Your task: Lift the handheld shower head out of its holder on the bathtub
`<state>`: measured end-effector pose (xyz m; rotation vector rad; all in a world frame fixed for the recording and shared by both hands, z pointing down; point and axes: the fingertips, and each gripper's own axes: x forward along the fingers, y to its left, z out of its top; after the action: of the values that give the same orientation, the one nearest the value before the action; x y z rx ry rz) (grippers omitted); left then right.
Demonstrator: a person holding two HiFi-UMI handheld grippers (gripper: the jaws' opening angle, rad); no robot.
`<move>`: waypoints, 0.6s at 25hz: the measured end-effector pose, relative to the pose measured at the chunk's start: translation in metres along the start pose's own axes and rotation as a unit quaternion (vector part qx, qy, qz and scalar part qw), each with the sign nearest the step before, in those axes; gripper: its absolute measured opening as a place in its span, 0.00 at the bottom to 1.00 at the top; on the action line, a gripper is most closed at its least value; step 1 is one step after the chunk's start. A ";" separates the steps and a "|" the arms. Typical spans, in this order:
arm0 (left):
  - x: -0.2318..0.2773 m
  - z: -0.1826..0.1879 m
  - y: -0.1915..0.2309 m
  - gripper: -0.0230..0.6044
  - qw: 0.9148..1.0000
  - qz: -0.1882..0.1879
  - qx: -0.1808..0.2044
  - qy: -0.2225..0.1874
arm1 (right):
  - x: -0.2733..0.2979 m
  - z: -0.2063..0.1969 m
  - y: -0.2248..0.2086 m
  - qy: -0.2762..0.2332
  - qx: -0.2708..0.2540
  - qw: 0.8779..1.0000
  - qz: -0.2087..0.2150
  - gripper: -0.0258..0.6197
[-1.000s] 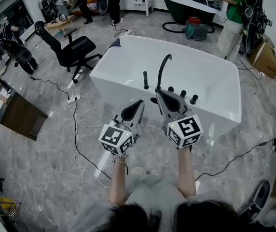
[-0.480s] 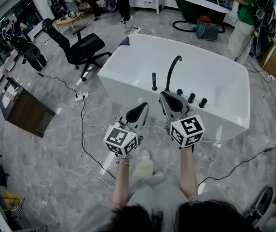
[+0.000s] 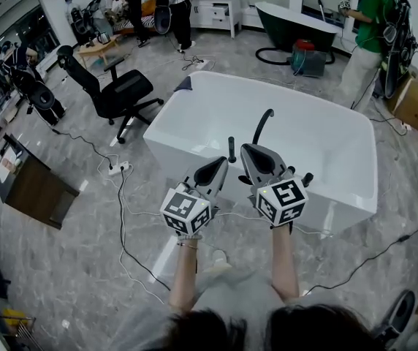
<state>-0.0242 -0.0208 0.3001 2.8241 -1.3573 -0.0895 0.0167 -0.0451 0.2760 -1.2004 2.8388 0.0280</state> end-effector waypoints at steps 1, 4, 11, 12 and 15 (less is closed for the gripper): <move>0.004 0.000 0.006 0.04 1.000 -0.003 0.002 0.001 | 0.006 -0.001 -0.004 0.000 0.001 1.000 -0.003 0.04; 0.017 -0.004 0.023 0.04 1.000 -0.008 0.000 0.003 | 0.022 -0.004 -0.017 0.001 0.001 1.000 -0.010 0.04; 0.043 -0.006 0.053 0.04 1.000 -0.027 -0.007 0.005 | 0.054 -0.011 -0.038 0.013 0.001 1.000 -0.027 0.04; 0.046 -0.007 0.058 0.04 1.000 -0.029 -0.008 0.006 | 0.059 -0.012 -0.040 0.015 0.001 0.999 -0.030 0.04; 0.049 -0.013 0.075 0.04 0.999 -0.033 -0.012 0.010 | 0.075 -0.020 -0.044 0.020 0.002 0.999 -0.036 0.04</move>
<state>-0.0516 -0.1059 0.3130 2.8417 -1.2510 -0.0776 -0.0049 -0.1303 0.2916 -1.3178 2.8256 -0.0048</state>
